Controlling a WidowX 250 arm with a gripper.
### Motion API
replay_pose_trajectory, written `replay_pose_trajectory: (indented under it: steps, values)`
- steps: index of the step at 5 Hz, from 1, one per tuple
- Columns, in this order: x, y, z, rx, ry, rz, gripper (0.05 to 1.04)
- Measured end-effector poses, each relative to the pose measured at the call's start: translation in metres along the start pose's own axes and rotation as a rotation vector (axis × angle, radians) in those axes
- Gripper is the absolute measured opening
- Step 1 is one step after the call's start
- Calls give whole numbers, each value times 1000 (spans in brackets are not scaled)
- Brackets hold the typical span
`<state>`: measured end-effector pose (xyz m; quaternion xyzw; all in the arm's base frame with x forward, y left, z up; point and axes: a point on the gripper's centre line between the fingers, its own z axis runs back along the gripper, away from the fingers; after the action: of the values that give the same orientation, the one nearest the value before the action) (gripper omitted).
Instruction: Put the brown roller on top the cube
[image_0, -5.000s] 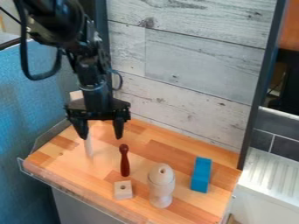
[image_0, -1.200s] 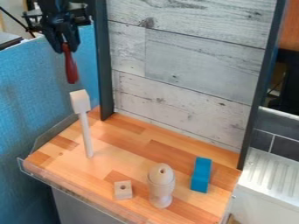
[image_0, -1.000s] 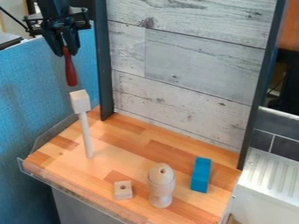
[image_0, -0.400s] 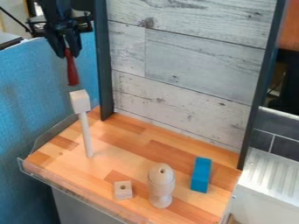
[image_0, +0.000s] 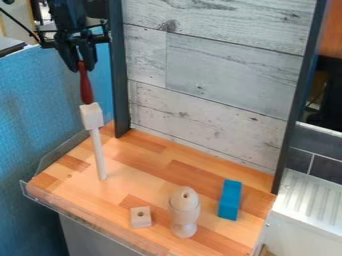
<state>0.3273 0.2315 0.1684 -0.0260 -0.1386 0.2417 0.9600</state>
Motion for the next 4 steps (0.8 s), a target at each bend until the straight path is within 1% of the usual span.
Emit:
replay_pose_trajectory:
  steps: [3,4]
  values:
    - [-2,-2,-7,5,18,0,294]
    - [-1,-2,-8,6,12,1,294]
